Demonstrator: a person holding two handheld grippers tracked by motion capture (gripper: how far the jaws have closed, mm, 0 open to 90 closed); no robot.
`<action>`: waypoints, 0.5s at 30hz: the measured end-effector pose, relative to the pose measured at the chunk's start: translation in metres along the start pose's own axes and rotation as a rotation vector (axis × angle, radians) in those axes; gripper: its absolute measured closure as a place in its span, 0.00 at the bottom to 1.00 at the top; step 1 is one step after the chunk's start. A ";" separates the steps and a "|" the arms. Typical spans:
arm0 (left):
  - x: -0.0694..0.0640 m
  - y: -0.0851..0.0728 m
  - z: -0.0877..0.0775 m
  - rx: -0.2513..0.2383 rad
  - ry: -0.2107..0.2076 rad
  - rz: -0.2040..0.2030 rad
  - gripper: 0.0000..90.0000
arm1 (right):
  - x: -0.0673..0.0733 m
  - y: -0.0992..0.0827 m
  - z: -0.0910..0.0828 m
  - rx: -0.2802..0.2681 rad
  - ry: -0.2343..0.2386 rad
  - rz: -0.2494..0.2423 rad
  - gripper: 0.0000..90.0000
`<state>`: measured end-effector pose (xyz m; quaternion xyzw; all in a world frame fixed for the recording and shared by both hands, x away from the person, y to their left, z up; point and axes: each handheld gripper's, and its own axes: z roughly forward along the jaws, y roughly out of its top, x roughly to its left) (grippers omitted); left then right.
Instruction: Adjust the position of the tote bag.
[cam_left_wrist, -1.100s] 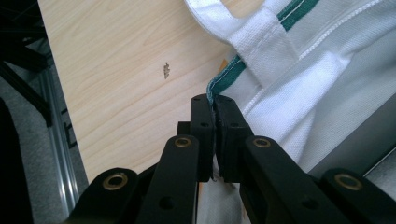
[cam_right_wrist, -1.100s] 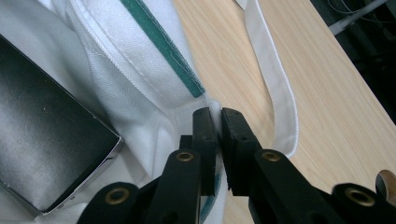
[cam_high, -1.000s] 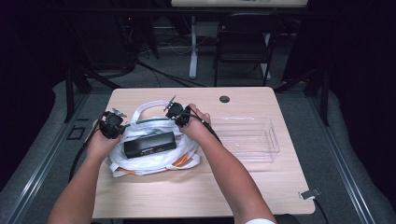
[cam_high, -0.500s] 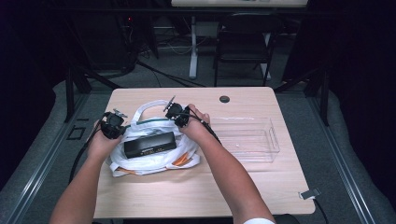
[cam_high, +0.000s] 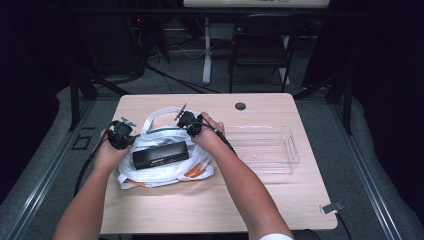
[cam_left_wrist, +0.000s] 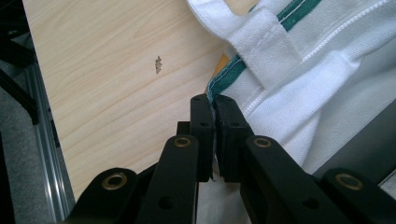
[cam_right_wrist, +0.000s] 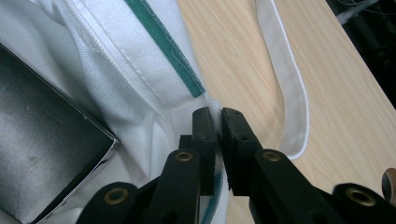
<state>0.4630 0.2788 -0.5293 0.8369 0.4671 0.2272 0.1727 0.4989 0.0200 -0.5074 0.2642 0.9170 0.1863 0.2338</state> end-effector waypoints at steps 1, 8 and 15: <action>0.000 0.000 0.000 0.000 0.000 -0.001 0.97 | 0.000 0.000 0.000 0.001 0.000 0.000 0.93; 0.001 0.000 -0.002 -0.009 -0.007 -0.001 0.96 | 0.000 0.000 0.003 0.009 -0.005 0.000 0.93; 0.003 -0.002 -0.009 -0.024 -0.012 0.010 0.85 | 0.001 -0.001 0.003 0.005 -0.015 0.001 0.93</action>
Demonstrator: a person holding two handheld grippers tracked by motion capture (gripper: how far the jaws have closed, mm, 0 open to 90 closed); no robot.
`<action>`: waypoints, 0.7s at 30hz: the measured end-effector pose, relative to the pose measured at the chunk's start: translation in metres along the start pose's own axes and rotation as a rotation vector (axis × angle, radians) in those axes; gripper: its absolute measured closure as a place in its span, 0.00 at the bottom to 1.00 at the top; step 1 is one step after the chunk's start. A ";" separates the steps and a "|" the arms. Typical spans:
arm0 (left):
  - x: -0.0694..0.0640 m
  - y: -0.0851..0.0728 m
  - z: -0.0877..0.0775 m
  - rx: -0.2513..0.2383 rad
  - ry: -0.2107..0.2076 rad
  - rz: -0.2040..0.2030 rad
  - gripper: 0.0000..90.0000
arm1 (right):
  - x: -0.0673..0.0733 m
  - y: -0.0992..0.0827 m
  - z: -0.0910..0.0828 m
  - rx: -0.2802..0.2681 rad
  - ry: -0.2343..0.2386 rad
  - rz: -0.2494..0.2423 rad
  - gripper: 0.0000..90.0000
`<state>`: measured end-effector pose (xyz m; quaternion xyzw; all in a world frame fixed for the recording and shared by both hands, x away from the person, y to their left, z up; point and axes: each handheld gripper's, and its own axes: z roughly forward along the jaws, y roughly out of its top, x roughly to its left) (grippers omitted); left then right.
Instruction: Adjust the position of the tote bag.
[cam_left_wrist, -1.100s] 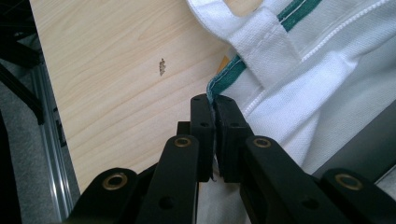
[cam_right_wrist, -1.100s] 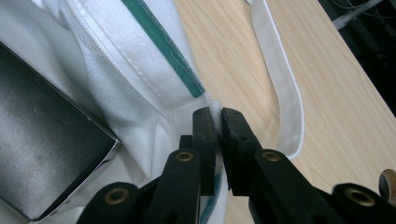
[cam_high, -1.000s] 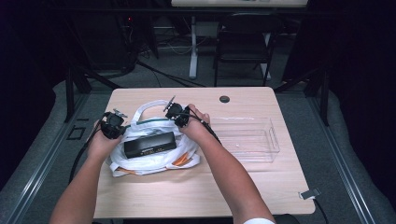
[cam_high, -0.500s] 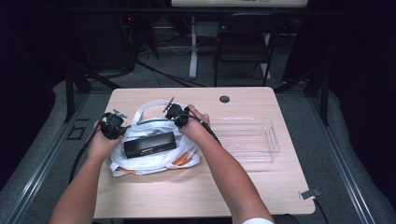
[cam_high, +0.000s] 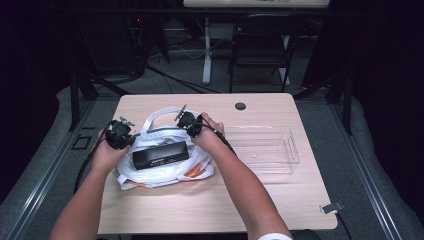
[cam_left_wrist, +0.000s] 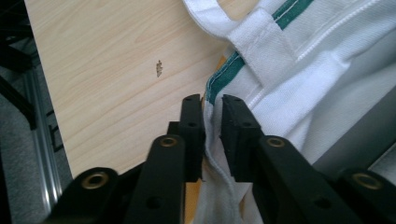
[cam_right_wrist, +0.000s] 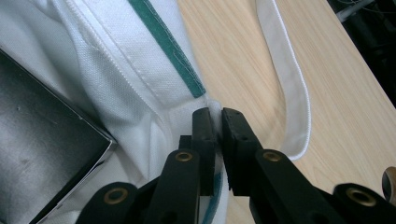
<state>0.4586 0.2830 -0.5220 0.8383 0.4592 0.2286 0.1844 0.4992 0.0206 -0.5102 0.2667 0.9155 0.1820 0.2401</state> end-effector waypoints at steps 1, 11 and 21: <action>0.000 0.000 -0.001 0.000 -0.001 0.000 0.84 | 0.000 0.000 0.000 0.000 0.003 -0.001 0.93; 0.007 -0.003 -0.027 -0.102 -0.022 -0.028 0.64 | -0.002 -0.003 -0.007 -0.038 -0.001 0.014 0.87; 0.003 0.000 -0.063 -0.140 0.005 0.059 0.65 | 0.000 -0.004 -0.023 -0.118 0.020 0.045 0.75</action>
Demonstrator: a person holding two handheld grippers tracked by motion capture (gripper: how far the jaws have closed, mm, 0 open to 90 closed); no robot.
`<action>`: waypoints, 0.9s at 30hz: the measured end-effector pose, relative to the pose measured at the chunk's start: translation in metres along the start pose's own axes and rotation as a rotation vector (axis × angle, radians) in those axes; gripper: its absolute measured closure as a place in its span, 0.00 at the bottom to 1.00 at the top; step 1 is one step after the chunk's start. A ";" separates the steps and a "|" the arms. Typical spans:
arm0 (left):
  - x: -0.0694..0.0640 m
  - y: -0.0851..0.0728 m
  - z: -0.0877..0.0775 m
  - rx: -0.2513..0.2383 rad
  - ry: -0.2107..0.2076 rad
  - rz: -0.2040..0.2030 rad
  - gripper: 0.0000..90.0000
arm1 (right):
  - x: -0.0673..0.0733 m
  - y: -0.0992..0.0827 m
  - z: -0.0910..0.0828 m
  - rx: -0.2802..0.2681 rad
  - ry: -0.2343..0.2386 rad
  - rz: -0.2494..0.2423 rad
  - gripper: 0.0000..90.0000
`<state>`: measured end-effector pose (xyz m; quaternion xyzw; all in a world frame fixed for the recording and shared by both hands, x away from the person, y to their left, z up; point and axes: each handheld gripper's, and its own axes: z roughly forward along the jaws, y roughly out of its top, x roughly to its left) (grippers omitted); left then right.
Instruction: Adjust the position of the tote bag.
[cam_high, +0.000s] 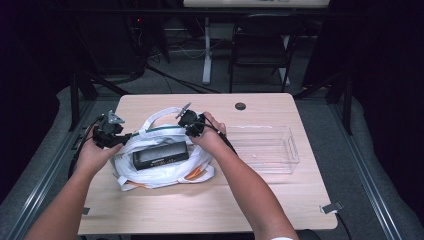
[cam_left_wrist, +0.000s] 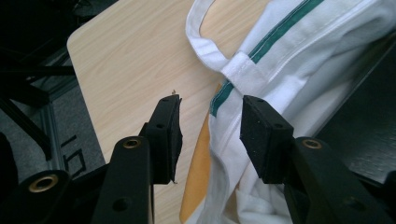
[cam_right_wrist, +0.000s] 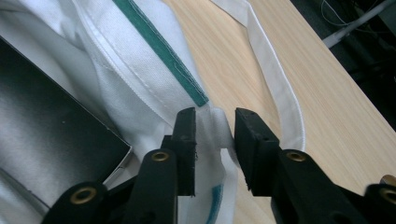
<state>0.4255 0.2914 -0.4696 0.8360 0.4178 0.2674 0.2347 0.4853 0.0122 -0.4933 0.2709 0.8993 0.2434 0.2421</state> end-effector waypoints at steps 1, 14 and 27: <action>0.000 0.001 -0.004 0.001 -0.005 0.000 0.65 | 0.001 0.000 -0.001 -0.009 -0.001 -0.001 0.74; -0.005 0.010 -0.026 -0.002 -0.023 0.015 0.63 | 0.008 0.000 -0.030 -0.107 0.004 -0.019 0.61; -0.016 0.017 -0.046 -0.014 -0.034 0.061 0.68 | 0.016 -0.027 -0.080 -0.209 0.042 0.020 0.61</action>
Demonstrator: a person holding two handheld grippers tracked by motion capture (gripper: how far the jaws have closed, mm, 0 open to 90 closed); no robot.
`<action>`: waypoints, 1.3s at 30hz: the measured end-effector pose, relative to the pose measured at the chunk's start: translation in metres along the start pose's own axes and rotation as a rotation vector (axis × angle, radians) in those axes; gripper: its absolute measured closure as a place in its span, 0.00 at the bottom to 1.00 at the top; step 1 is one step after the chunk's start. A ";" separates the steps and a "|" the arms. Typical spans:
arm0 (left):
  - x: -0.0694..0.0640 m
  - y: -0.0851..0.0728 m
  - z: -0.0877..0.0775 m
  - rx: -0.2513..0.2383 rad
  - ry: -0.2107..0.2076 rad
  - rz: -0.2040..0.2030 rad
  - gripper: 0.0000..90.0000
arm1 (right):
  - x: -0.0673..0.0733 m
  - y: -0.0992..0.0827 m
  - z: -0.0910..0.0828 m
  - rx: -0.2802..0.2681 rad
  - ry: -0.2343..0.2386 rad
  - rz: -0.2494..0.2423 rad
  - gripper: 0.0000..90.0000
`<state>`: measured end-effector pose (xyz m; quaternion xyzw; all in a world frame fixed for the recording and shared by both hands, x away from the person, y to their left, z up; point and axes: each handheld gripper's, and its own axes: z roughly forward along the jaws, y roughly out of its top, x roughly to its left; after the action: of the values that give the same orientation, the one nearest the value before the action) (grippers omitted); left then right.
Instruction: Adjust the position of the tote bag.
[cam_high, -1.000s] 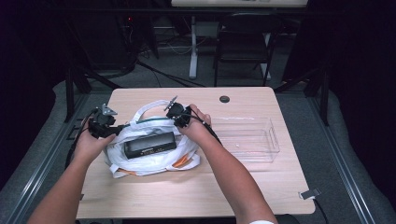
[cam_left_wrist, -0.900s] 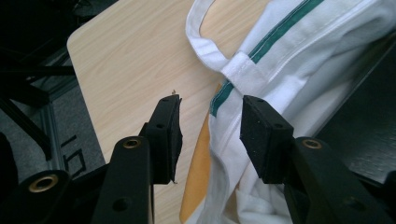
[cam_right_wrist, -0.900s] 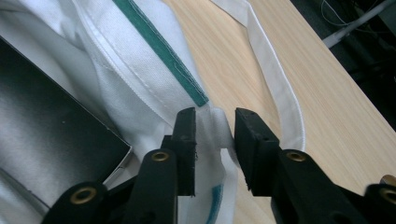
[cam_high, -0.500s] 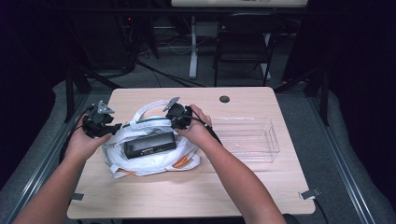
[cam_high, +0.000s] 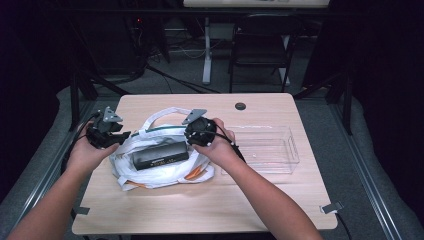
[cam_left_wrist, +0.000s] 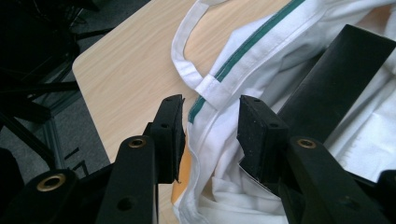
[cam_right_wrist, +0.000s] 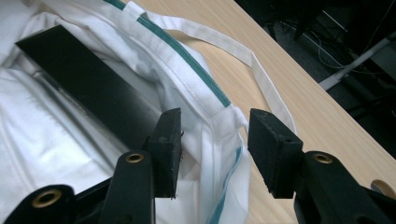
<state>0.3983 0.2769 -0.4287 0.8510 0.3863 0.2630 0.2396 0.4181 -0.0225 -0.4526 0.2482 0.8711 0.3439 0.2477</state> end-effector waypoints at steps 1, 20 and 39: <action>-0.001 0.000 0.000 -0.004 0.004 0.003 0.68 | 0.001 -0.003 -0.004 -0.006 0.008 0.007 0.62; -0.017 0.011 0.000 0.032 -0.042 0.091 0.62 | 0.018 -0.045 -0.049 -0.060 0.088 0.075 0.62; -0.028 0.013 0.007 0.073 -0.066 0.143 0.55 | 0.028 -0.055 -0.061 -0.075 0.111 0.107 0.59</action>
<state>0.3939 0.2457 -0.4335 0.8928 0.3257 0.2369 0.2019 0.3461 -0.0702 -0.4600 0.2656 0.8554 0.4022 0.1896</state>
